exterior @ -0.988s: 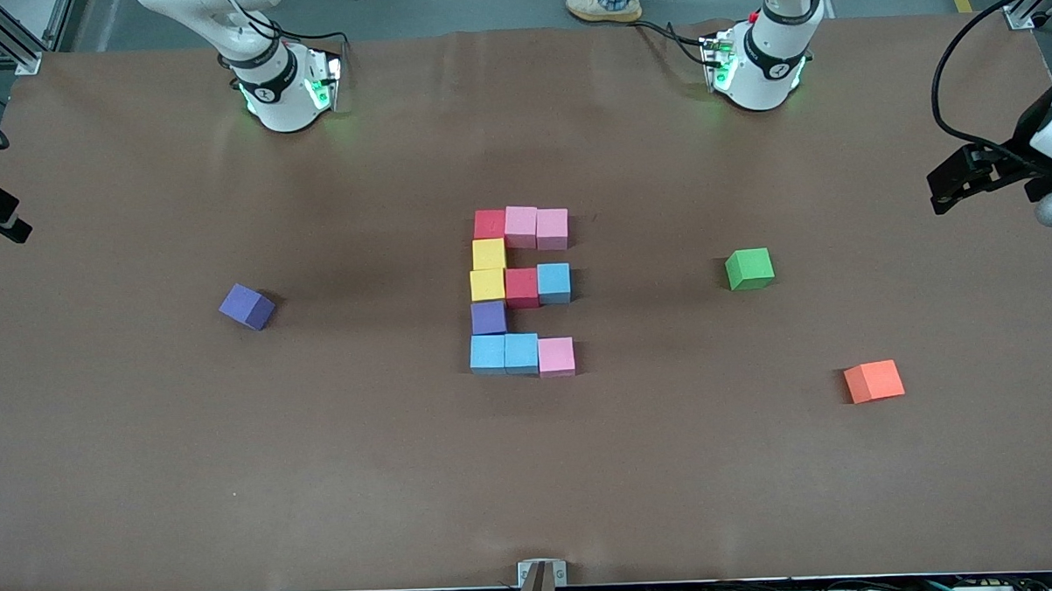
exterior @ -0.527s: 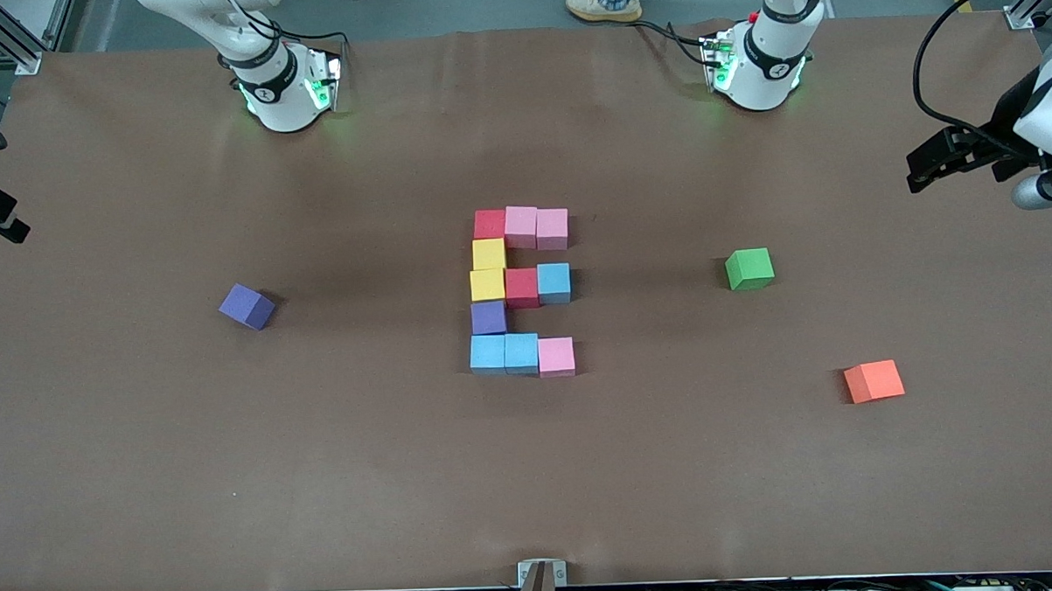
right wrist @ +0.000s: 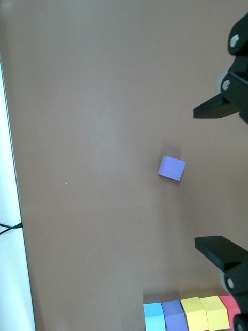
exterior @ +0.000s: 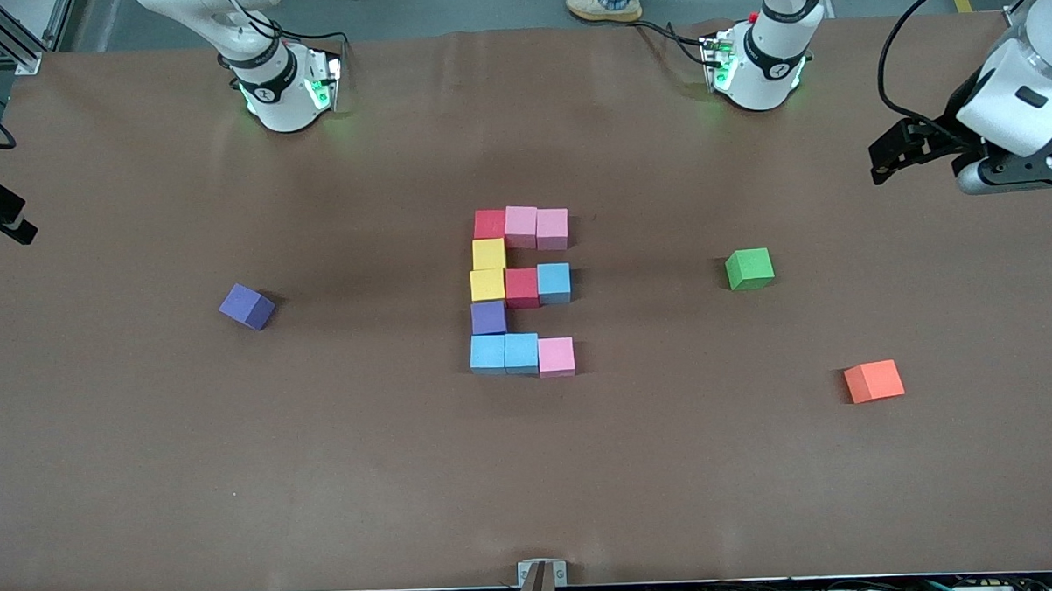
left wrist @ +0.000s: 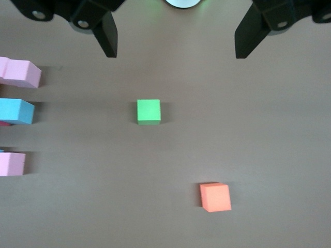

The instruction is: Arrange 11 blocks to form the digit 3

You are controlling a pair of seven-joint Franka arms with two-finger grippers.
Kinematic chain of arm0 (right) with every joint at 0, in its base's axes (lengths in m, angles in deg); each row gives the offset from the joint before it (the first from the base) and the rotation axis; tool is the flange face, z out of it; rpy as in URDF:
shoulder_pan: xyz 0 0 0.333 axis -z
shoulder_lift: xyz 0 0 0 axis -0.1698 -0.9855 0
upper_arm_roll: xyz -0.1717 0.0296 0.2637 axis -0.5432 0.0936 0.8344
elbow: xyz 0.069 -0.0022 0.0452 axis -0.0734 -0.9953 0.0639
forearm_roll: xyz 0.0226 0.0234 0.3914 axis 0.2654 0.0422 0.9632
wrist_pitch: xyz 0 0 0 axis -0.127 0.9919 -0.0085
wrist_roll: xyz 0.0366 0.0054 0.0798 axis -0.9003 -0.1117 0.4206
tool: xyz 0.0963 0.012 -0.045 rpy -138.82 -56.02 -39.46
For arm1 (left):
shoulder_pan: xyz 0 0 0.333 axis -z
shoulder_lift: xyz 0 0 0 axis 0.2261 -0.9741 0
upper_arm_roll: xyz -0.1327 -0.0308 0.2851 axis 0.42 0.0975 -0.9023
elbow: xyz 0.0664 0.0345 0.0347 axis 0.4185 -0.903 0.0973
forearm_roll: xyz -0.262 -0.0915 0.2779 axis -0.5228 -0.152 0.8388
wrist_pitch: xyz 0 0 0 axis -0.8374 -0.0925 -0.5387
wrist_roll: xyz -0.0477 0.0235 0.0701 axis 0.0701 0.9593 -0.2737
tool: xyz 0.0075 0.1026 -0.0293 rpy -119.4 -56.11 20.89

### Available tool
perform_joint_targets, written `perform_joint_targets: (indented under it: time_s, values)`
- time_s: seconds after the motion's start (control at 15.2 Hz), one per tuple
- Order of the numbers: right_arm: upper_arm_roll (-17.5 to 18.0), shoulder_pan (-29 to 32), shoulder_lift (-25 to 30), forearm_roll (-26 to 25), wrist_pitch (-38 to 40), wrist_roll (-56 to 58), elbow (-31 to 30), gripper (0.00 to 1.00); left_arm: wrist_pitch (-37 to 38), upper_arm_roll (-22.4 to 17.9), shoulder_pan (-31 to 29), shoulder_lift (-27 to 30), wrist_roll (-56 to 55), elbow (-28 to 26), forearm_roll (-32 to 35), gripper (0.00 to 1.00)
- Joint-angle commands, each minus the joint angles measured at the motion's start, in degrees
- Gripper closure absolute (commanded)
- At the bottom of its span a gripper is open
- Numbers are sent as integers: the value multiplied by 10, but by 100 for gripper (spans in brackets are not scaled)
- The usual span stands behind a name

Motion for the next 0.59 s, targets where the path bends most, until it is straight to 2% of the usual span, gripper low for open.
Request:
perform_joint_targets:
  time_s: [0.0,0.53]
  values:
    - [0,-2,-2,-8,0,2,4,0,-12,19,1,23,-2,-22,-13,0]
    - [-1,4,-8,-7,-12,1,4,0,-5,18,-4,16,11,17,-7,0]
